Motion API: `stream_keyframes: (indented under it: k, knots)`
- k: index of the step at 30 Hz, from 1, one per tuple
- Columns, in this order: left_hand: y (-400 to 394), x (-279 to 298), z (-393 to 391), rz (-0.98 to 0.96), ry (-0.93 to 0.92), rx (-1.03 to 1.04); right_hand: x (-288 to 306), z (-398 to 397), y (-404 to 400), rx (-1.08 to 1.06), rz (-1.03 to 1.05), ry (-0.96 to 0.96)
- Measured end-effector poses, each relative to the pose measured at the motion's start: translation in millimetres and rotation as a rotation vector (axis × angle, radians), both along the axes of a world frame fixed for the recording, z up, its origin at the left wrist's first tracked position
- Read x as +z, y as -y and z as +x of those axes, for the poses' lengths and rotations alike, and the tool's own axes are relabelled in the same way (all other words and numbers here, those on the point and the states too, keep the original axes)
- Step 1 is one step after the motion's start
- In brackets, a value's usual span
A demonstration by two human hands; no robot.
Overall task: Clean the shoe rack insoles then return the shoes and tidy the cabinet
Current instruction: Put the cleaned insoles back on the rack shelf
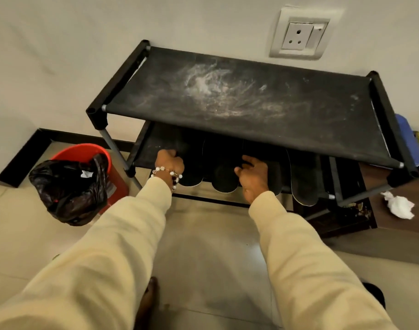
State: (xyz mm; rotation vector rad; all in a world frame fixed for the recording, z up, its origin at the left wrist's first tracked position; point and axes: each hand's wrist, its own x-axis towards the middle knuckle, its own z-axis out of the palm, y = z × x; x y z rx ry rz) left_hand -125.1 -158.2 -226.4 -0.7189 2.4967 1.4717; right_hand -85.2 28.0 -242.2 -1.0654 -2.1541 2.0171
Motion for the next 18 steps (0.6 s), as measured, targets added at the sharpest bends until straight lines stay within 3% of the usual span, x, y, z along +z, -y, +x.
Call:
stream_keyframes:
  k: [10, 18]
  knots:
    - [1, -5, -1, -0.108, -0.079, -0.034, -2, -5, 9, 0.009, 0.144, -0.023]
    - [11, 0, 4, 0.085, -0.119, -0.157, 5, 7, 13, 0.115, 0.286, -0.026]
